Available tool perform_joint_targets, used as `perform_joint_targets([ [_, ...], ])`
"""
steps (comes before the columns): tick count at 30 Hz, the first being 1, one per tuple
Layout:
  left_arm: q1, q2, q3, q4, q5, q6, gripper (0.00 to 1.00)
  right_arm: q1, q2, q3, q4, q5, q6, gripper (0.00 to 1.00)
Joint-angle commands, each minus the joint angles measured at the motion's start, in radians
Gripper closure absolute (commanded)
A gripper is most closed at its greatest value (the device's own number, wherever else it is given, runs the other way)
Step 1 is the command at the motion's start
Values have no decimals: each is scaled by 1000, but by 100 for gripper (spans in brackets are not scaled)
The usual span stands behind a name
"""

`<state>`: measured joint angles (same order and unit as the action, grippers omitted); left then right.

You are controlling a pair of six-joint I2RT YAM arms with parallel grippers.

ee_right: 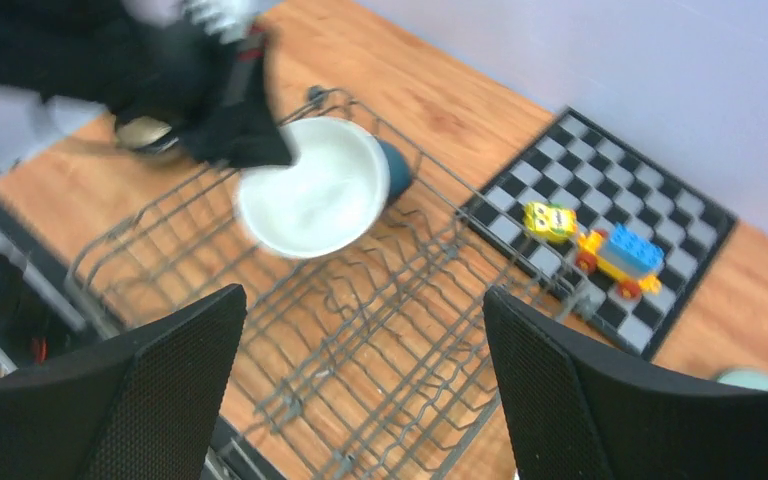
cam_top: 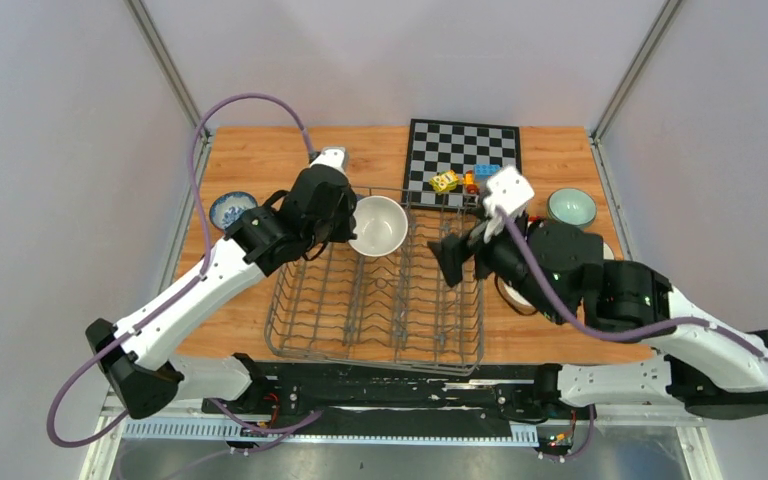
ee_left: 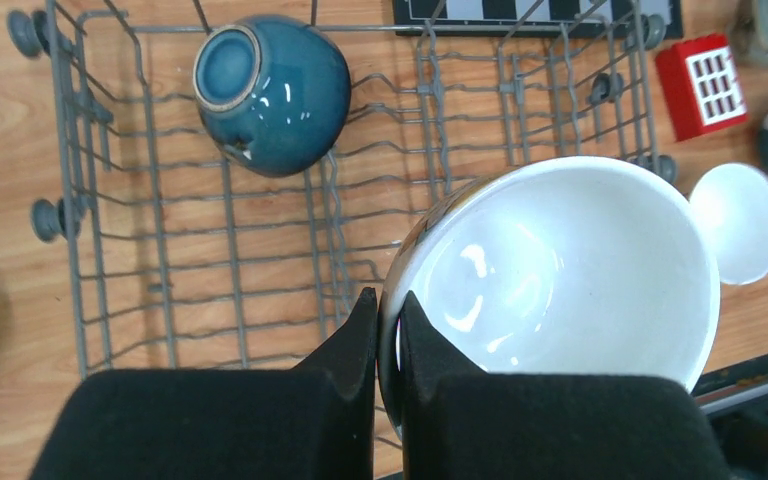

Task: Unload the bowls from the dish rack
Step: Place the bowl with the bowl.

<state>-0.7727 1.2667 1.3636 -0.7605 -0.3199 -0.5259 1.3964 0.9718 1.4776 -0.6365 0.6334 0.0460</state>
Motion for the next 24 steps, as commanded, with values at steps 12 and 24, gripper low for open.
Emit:
perform_joint_targets([
  [12, 3, -212, -269, 127, -69, -542, 100, -514, 79, -177, 6, -320, 617, 6],
  [24, -76, -134, -184, -19, -225, -560, 100, -510, 279, -119, 89, -508, 573, 37],
])
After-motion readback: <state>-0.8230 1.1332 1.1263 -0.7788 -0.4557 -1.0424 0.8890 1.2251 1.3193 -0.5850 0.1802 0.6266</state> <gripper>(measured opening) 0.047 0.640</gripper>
